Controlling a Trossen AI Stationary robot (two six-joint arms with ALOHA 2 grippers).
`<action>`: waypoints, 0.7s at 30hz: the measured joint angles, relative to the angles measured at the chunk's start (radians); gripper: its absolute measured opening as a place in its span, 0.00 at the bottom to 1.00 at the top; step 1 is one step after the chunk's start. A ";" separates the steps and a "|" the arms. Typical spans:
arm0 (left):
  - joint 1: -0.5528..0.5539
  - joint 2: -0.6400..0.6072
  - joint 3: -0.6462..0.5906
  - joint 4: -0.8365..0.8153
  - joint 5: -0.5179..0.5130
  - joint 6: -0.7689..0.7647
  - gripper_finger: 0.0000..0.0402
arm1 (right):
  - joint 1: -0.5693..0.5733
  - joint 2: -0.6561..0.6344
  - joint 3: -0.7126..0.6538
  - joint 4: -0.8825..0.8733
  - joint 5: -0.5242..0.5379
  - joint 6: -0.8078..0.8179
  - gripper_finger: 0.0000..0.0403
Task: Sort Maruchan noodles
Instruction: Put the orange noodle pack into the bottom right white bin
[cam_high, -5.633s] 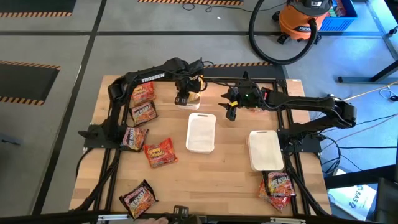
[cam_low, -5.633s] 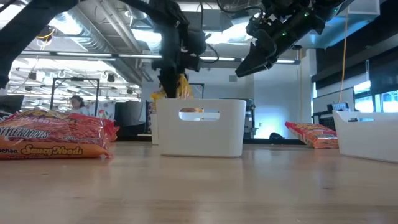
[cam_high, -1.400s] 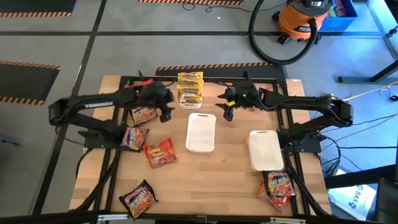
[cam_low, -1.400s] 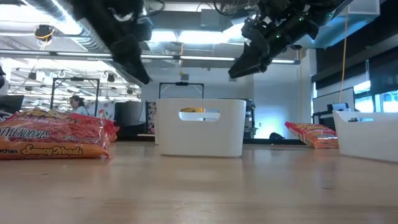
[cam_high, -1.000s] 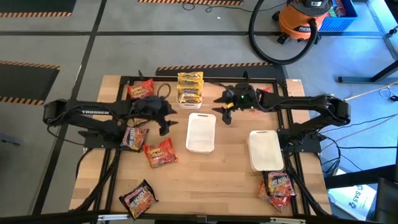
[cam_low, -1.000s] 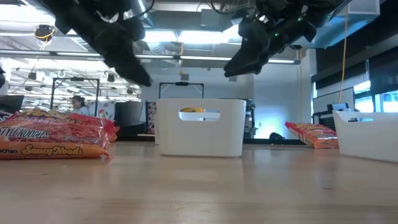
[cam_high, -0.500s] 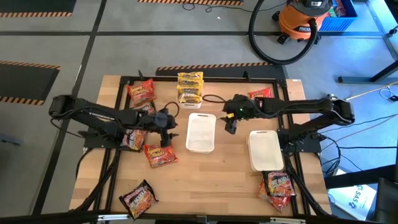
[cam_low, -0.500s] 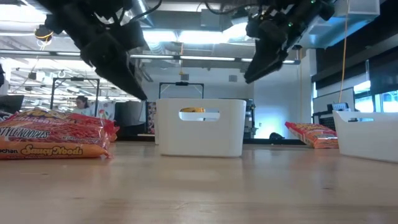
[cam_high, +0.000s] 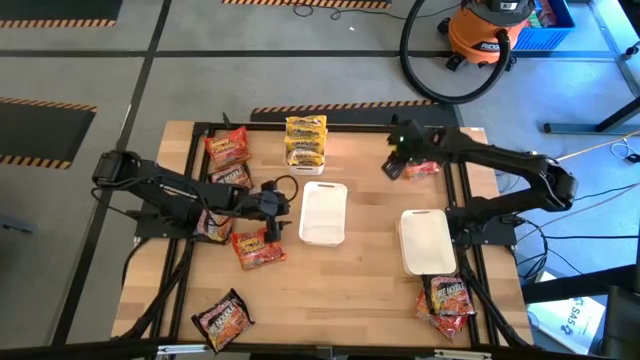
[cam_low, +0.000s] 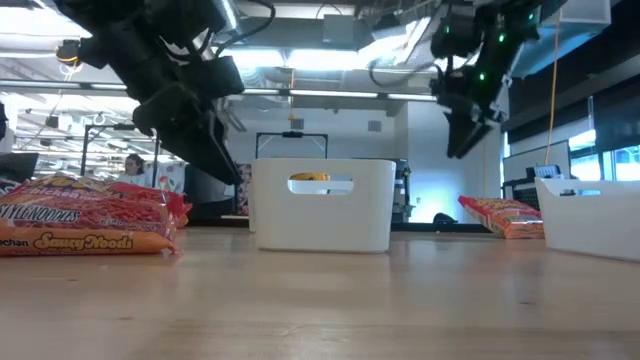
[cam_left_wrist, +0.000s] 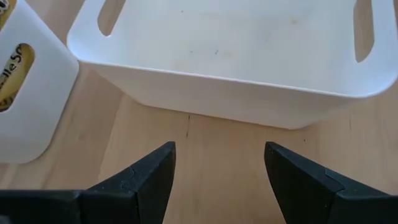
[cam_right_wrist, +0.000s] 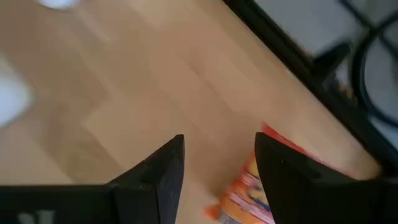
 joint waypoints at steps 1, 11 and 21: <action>0.000 0.000 0.000 0.004 0.000 0.001 0.60 | -0.032 0.008 0.000 -0.005 -0.016 -0.005 0.44; 0.001 -0.001 0.000 0.021 -0.001 0.008 0.60 | -0.248 0.090 -0.001 -0.137 -0.028 0.001 0.44; 0.001 -0.001 0.000 0.021 -0.005 0.008 0.60 | -0.255 0.206 -0.002 -0.234 0.047 0.056 0.44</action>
